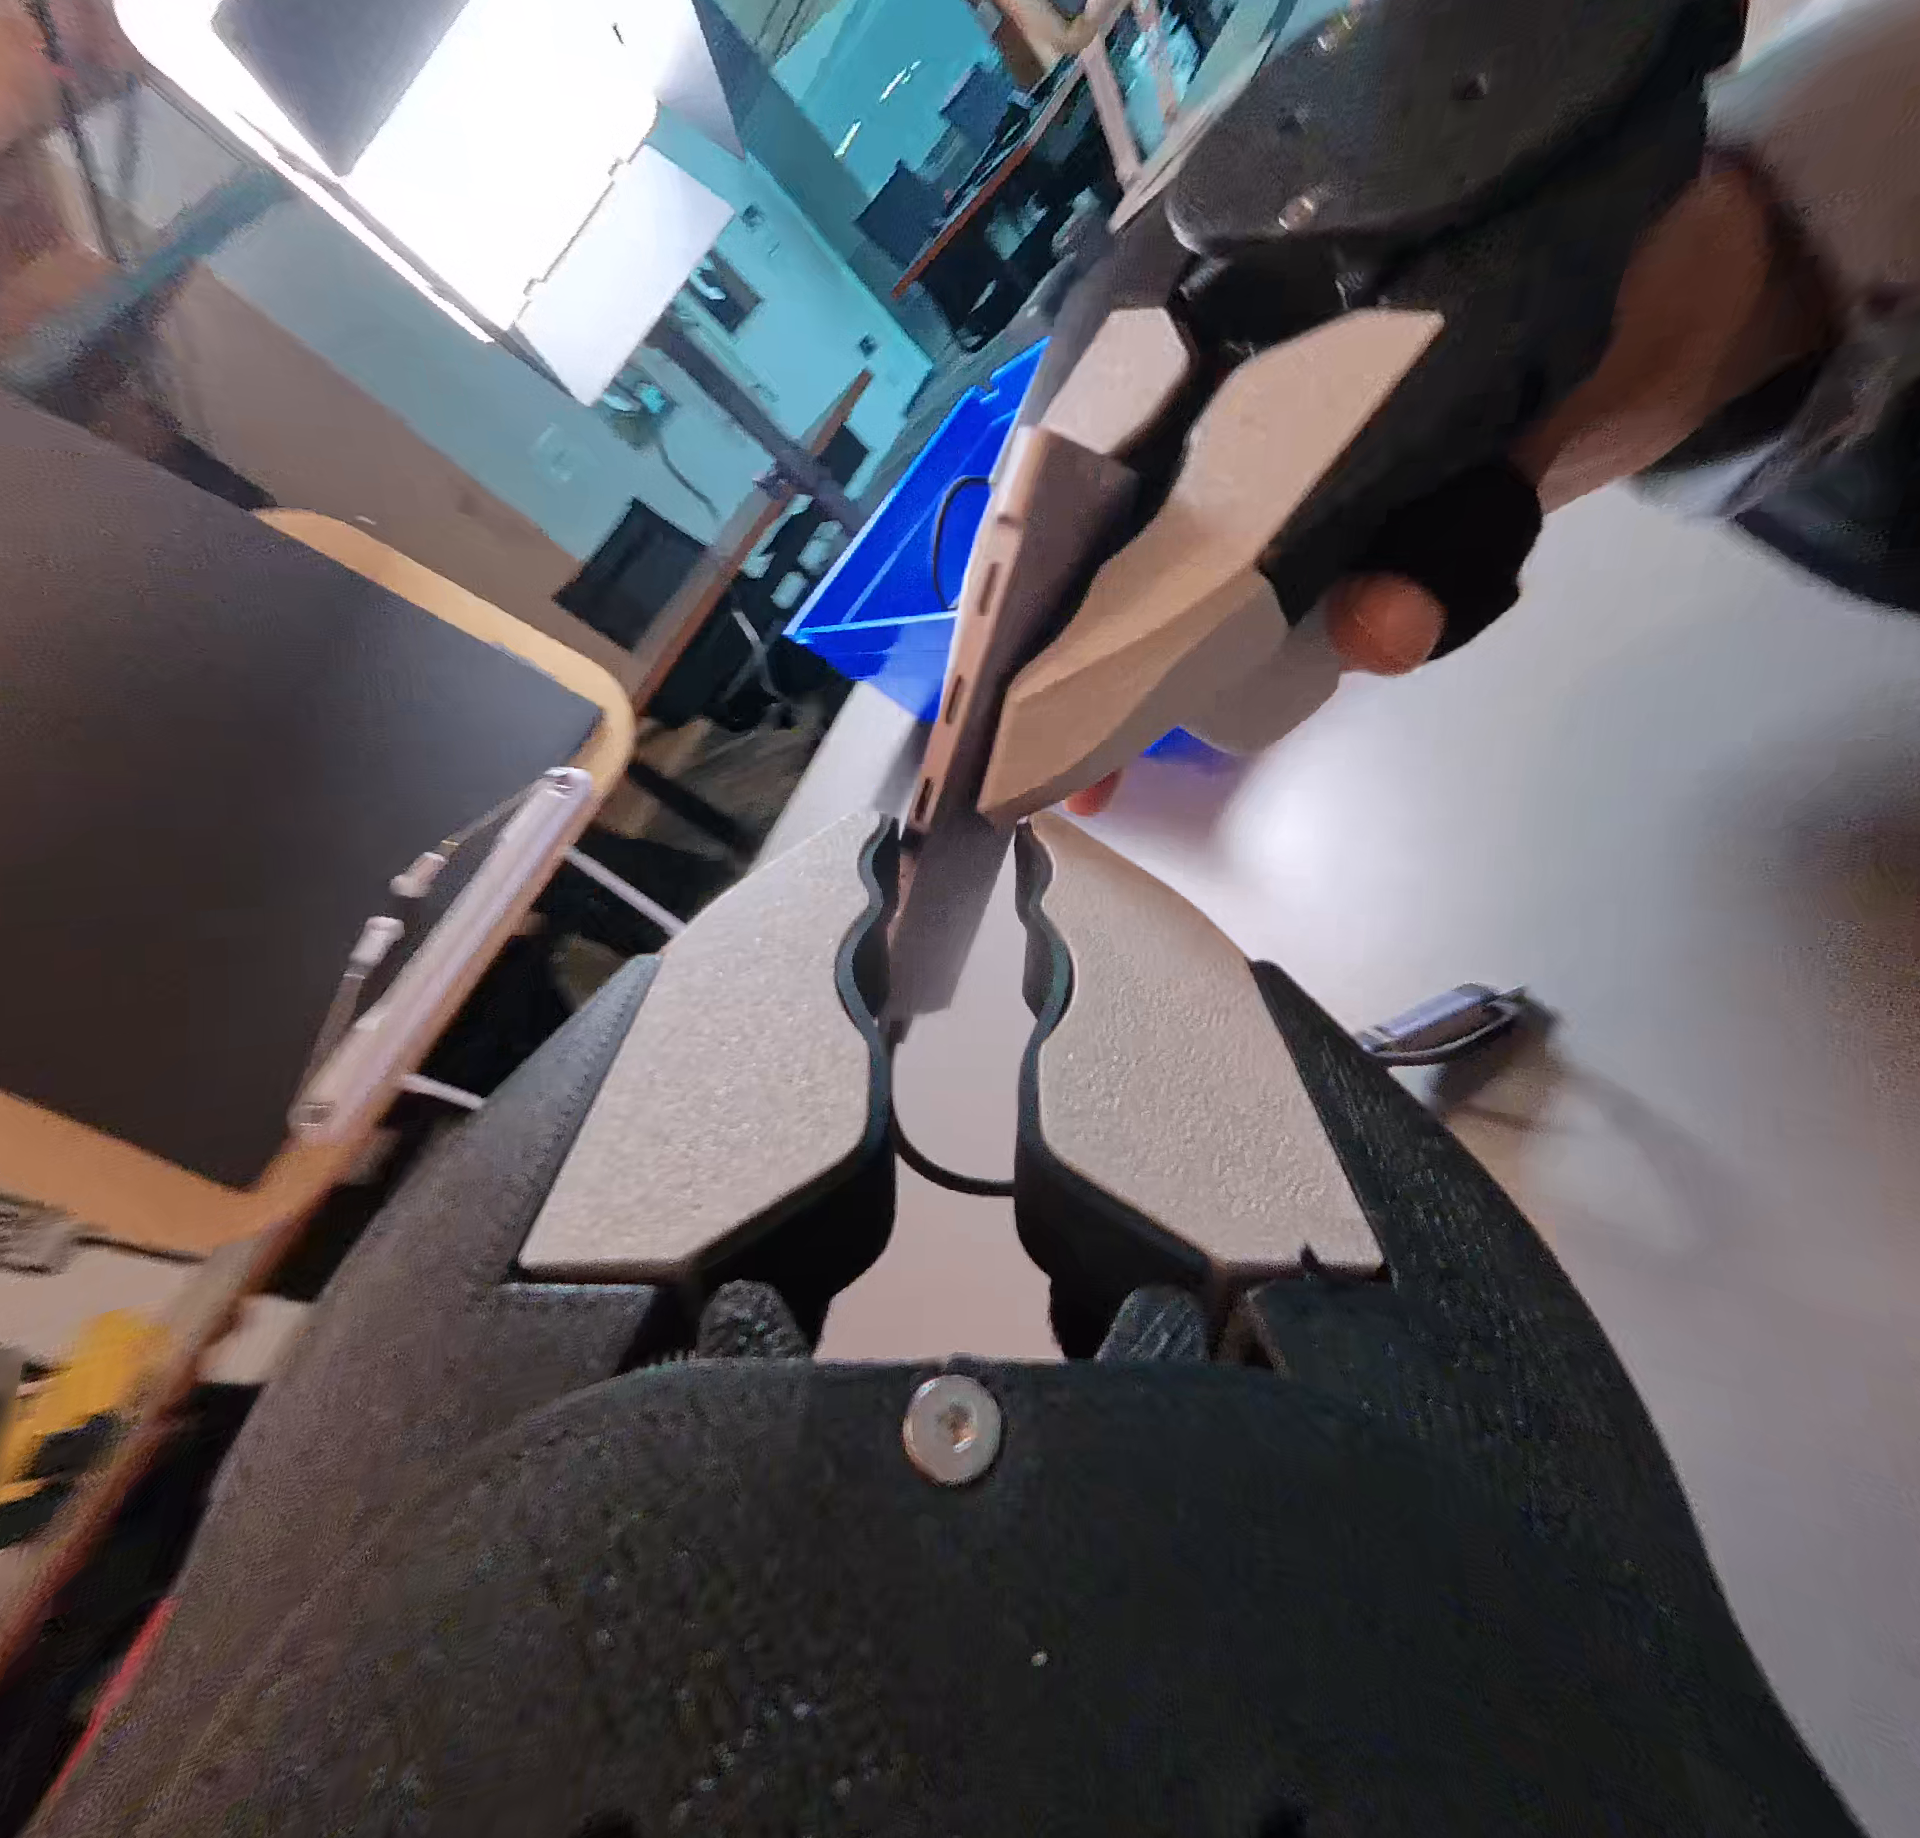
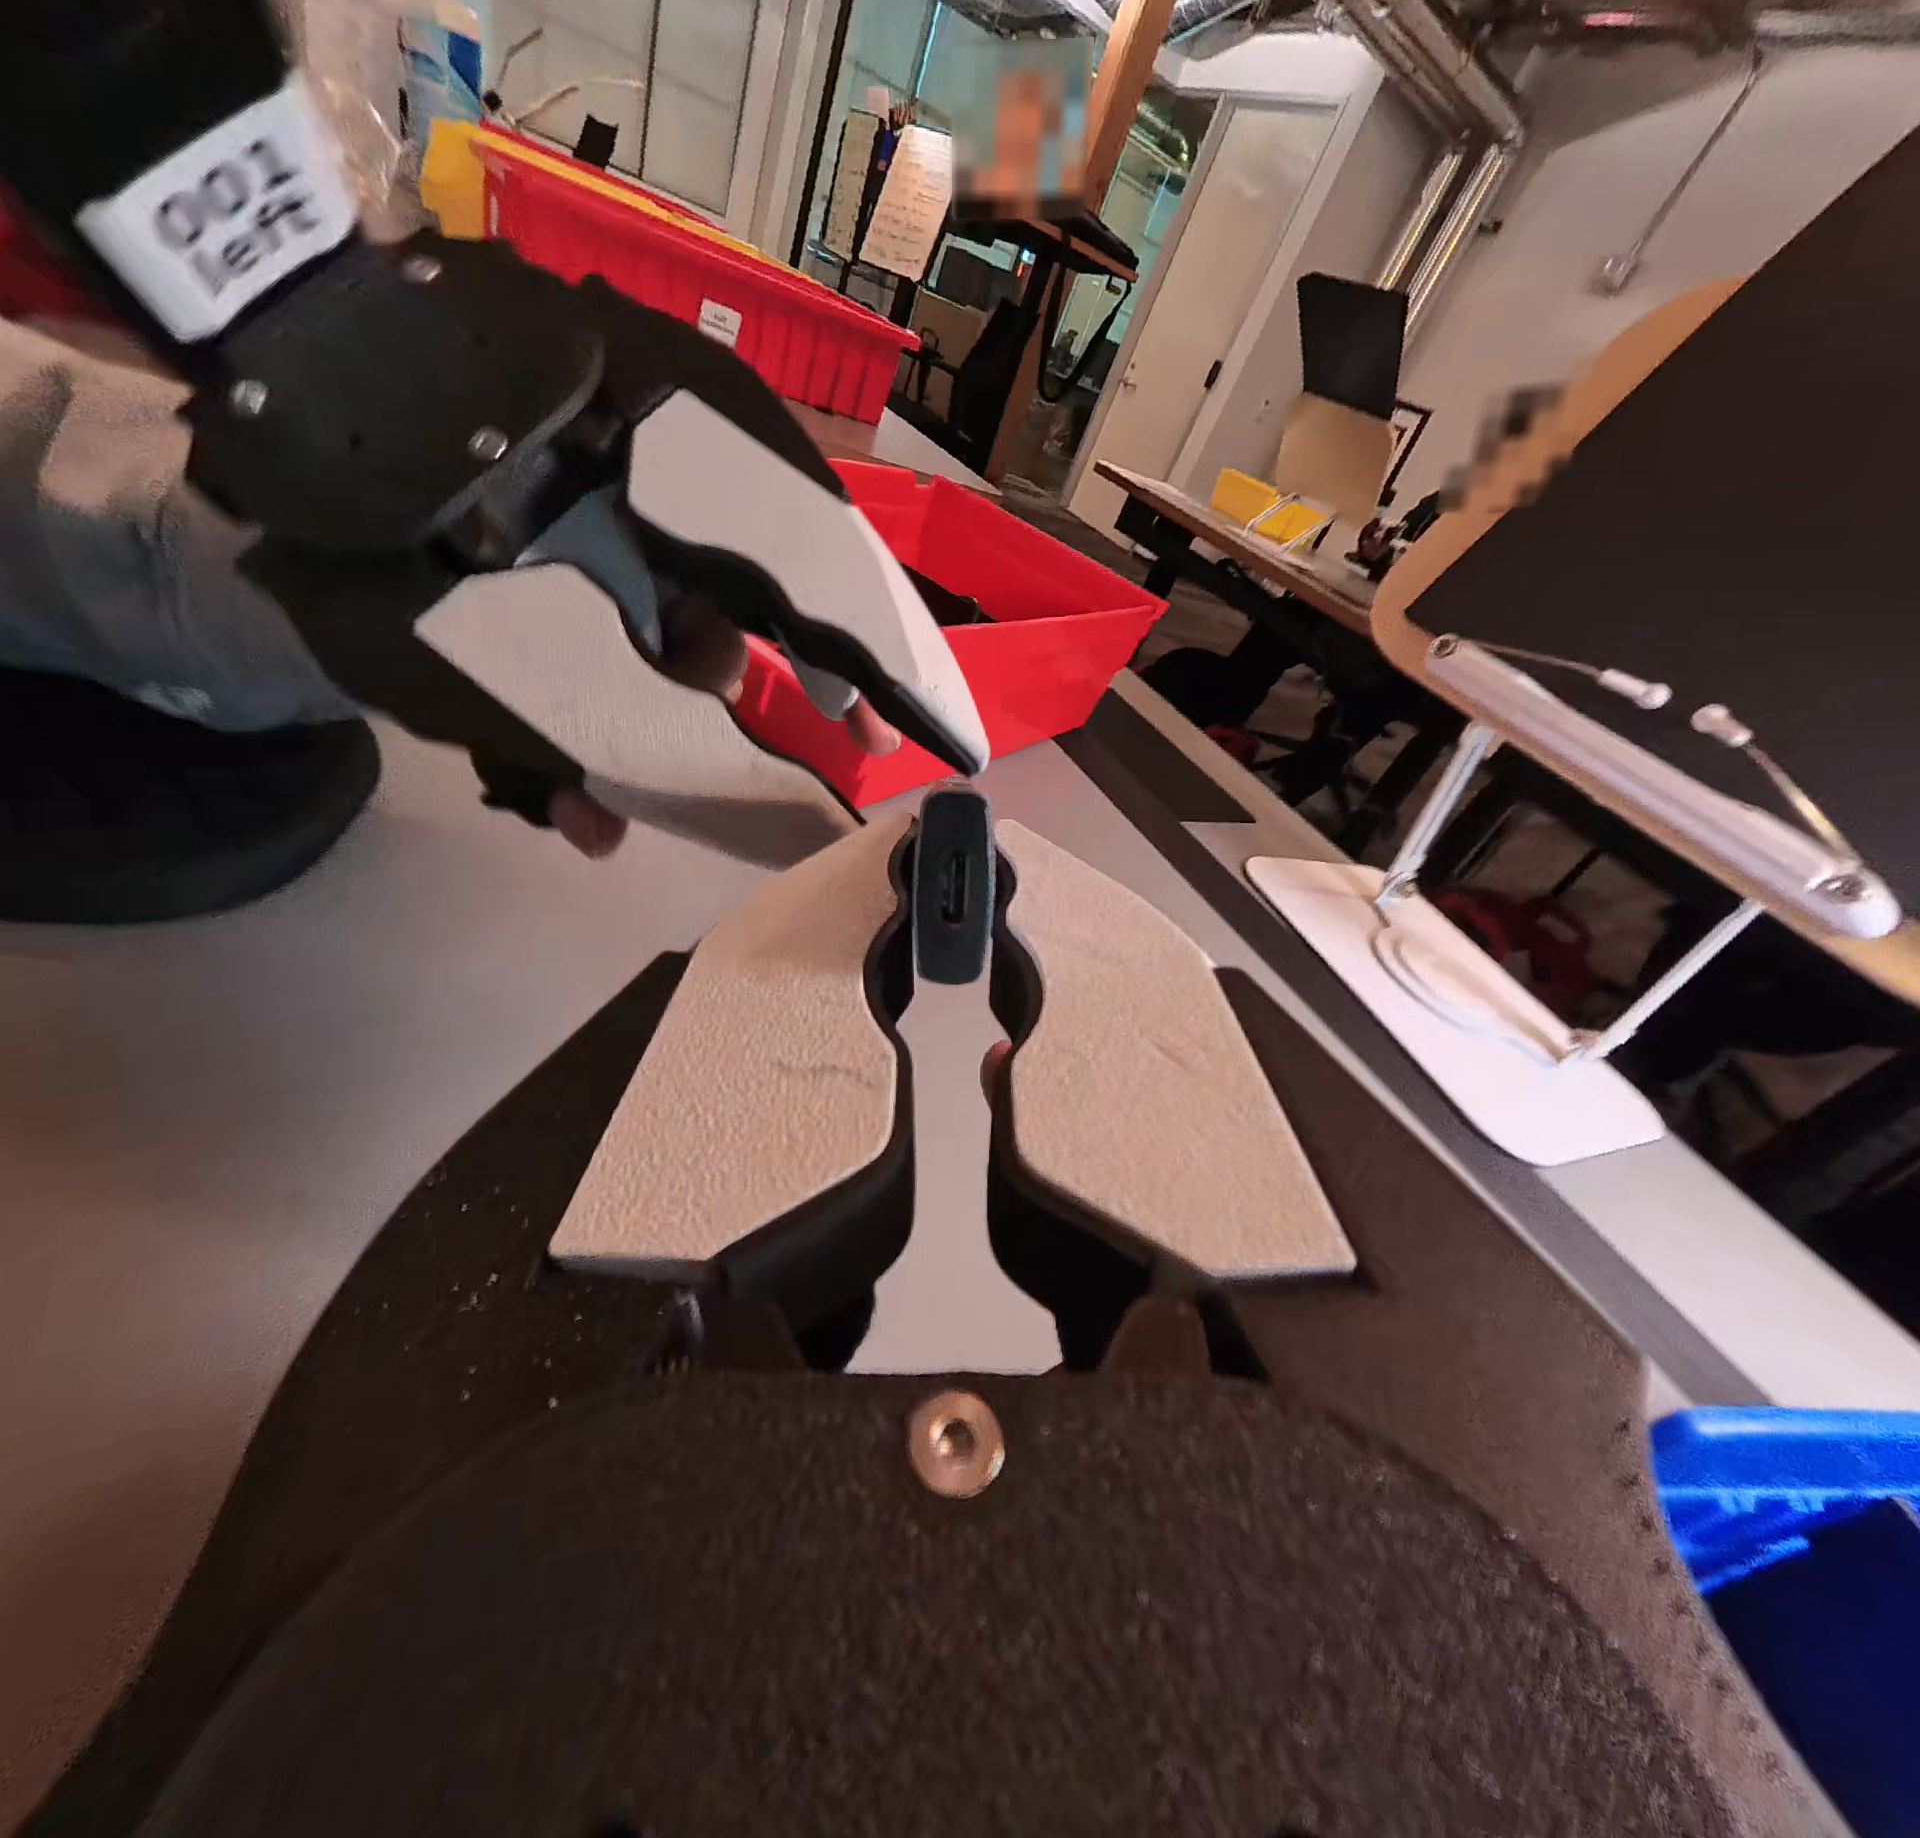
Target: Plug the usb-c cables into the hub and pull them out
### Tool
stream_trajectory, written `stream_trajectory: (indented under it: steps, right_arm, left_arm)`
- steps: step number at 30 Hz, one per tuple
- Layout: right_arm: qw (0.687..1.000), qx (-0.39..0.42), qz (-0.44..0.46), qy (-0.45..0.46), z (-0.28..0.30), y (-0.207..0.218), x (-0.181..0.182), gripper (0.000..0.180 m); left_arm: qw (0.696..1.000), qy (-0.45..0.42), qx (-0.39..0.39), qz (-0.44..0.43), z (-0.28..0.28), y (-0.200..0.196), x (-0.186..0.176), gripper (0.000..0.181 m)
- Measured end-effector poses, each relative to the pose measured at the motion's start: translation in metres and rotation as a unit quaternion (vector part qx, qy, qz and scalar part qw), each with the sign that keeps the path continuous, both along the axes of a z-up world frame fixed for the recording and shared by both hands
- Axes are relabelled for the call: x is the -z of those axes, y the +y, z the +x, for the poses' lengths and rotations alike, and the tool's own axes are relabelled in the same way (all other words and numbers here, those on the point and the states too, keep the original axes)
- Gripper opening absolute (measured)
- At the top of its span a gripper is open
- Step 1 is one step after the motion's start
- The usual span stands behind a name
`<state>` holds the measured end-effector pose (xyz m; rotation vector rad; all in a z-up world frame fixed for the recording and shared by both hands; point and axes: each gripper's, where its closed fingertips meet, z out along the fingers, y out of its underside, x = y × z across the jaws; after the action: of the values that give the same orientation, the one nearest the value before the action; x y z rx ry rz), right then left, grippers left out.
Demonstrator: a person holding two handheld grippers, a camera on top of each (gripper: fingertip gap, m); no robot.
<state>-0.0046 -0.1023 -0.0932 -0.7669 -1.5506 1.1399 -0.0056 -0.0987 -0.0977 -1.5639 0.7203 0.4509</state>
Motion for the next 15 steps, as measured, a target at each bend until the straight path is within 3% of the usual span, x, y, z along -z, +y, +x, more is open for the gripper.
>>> stream_trajectory:
  steps: [5,9,15]
  right_arm:
    - [0.997,0.020,0.062,0.036,0.009,0.007,-0.009,0.009]
    - [0.990,0.058,0.110,0.065,0.017,0.020,-0.019,0.009]
    - [0.984,0.093,0.130,0.079,0.021,0.034,-0.022,0.009]
  left_arm:
    - [0.991,-0.134,0.011,-0.014,-0.036,-0.009,-0.012,0.028]
    - [0.979,-0.169,-0.094,-0.069,-0.122,-0.023,-0.023,0.027]
    - [0.914,-0.269,-0.262,-0.151,-0.259,-0.073,-0.021,0.029]
